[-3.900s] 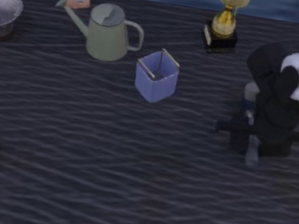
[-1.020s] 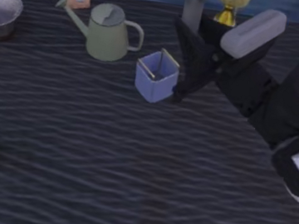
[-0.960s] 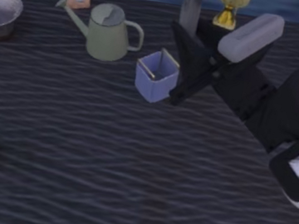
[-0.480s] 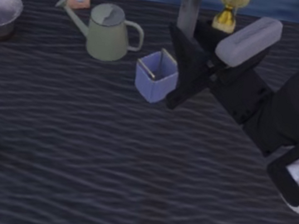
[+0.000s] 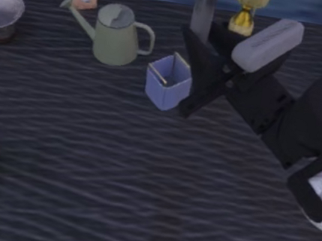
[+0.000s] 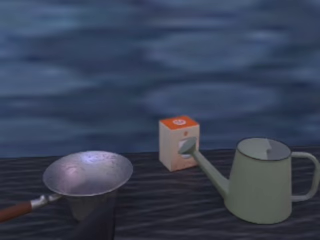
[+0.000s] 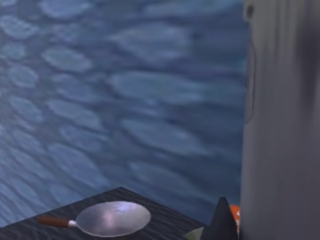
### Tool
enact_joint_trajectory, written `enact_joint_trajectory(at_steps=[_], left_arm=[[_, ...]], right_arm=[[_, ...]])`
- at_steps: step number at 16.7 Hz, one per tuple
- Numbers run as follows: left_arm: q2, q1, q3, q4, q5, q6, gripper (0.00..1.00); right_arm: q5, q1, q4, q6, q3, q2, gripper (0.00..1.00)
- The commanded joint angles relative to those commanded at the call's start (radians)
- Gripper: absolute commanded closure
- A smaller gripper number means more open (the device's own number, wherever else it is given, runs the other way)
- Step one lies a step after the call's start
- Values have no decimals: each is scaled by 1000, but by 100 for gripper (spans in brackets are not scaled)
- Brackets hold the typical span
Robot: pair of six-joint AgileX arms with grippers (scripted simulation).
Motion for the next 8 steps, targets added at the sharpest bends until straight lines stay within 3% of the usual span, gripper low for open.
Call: enact_joint_trajectory(at_steps=[8], left_arm=[[608,-184,332,216,283,11,0]], right_arm=[[0,0,0,0,0,0,100]])
